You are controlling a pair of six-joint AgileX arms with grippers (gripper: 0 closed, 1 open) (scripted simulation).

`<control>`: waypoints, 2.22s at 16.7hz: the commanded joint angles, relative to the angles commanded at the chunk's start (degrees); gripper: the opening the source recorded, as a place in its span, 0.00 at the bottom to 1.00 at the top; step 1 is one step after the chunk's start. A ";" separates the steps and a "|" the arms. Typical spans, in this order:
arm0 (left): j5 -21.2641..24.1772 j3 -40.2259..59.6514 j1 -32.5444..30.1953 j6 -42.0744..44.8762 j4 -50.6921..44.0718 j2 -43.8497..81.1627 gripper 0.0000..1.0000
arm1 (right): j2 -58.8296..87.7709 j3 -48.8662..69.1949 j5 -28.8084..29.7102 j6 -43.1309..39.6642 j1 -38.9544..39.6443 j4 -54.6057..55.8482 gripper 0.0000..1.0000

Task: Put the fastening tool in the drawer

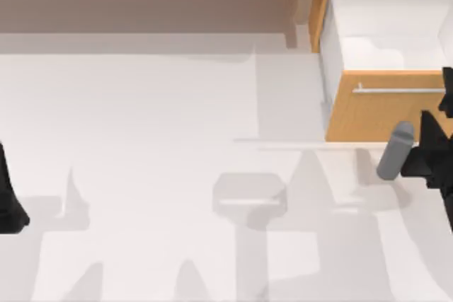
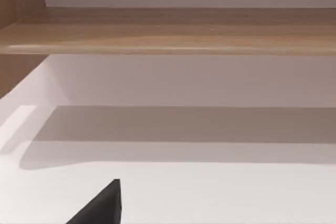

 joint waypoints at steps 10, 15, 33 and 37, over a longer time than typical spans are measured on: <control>0.00 0.00 0.00 0.00 0.00 0.00 1.00 | -0.40 -3.56 1.57 0.01 1.53 3.15 1.00; 0.00 0.00 0.00 0.00 0.00 0.00 1.00 | 2.44 -4.16 1.76 0.03 1.61 2.58 1.00; 0.00 0.00 0.00 0.00 0.00 0.00 1.00 | -17.67 26.80 -0.59 2.74 -39.31 -87.11 1.00; 0.00 0.00 0.00 0.00 0.00 0.00 1.00 | -15.58 40.73 -6.70 6.95 -48.06 -116.88 1.00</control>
